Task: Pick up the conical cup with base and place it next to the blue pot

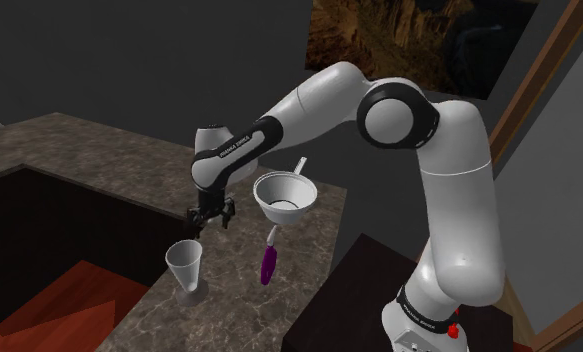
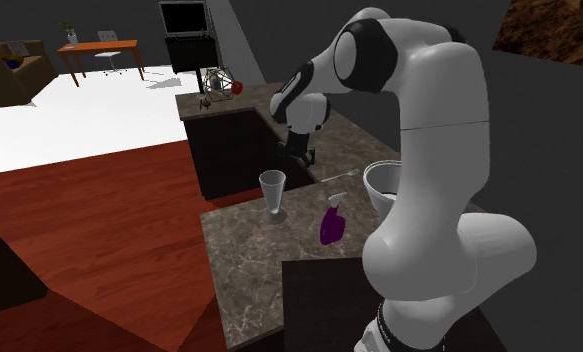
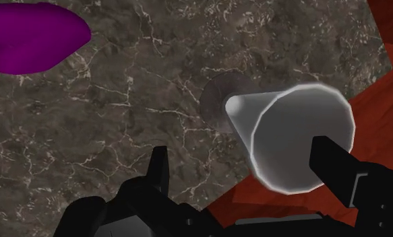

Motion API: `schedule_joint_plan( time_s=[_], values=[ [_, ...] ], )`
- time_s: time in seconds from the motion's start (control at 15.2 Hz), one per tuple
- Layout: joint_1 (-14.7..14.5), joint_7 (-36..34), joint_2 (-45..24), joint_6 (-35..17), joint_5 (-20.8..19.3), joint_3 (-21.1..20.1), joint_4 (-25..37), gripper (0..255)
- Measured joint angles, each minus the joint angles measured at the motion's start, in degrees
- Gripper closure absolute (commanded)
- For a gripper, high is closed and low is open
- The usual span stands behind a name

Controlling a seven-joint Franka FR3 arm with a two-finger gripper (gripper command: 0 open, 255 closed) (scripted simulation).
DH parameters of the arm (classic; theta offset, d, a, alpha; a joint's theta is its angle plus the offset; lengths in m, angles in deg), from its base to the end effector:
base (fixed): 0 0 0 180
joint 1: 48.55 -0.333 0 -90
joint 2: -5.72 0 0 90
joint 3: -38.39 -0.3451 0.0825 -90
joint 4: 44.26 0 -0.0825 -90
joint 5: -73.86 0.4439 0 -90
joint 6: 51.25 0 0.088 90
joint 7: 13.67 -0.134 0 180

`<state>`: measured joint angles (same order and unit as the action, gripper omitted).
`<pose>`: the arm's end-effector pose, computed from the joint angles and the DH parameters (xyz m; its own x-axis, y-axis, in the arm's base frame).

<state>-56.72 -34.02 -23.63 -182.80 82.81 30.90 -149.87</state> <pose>0.6677 0.1906 0.2027 0.9734 -0.1924 -0.1241 -0.2090 -0.9680 -0.1389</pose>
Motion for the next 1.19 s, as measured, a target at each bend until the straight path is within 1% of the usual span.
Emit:
schedule_joint_plan(
  time_s=[0.2, 0.33, 0.79, 1.19],
  values=[
    [-1.0, -1.0, -6.5, 0.4, -0.4, 0.0, 7.0, 0],
    [-1.3, -1.2, -9.3, 0.1, -0.5, 0.1, 9.5, 0],
    [-2.0, -1.4, -13.4, -3.0, -0.5, 0.1, 10.5, 0],
    [-2.1, -1.4, -13.9, -3.4, -0.5, 0.1, 10.7, 0]
  ],
)
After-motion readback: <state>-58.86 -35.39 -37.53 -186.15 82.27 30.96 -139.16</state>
